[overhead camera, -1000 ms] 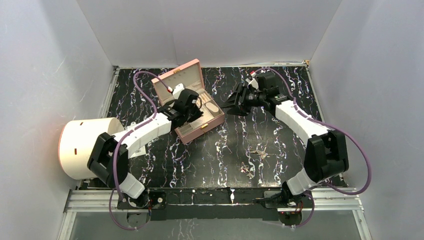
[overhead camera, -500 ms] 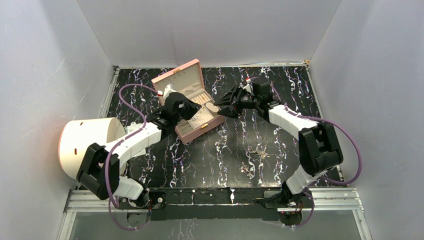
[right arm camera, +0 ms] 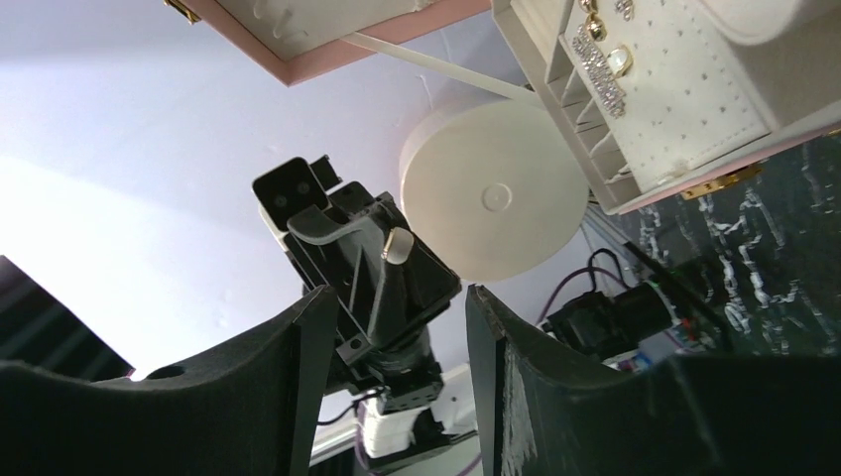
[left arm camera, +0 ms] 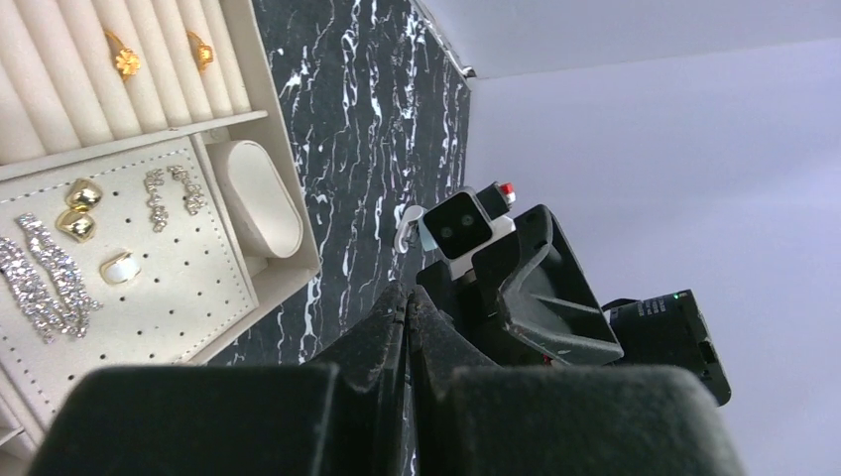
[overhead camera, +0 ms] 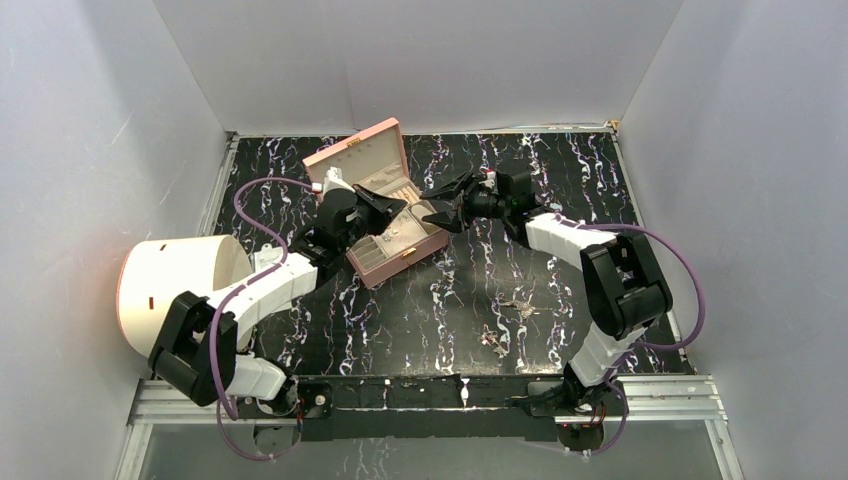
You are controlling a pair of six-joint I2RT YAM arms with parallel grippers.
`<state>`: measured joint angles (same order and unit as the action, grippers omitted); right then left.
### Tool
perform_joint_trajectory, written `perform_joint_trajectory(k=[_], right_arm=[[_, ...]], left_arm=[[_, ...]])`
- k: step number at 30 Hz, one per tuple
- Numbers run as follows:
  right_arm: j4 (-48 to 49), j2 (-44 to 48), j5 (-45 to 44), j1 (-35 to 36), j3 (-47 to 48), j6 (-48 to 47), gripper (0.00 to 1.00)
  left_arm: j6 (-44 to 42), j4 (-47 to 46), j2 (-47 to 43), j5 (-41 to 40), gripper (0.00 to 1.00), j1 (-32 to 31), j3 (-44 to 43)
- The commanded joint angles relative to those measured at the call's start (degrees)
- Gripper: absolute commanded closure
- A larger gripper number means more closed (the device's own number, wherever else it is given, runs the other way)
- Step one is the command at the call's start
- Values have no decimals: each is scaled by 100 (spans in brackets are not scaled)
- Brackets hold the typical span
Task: Organize the mixed jewelry
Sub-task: Pick up the jewelry from the jewelry box.
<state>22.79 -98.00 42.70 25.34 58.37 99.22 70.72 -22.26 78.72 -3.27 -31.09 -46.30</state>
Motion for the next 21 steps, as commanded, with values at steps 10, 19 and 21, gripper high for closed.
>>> perform_joint_trajectory(k=[10, 19, 21], right_arm=[[560, -9, -241, 189, 242, 1247, 43], [483, -128, -268, 250, 389, 1345, 45], [448, -154, -285, 263, 412, 1354, 46]], left_arm=[[-108, -741, -239, 219, 100, 49, 161], [-163, -947, -225, 296, 100, 51, 262], [-161, -982, -220, 300, 100, 51, 280]])
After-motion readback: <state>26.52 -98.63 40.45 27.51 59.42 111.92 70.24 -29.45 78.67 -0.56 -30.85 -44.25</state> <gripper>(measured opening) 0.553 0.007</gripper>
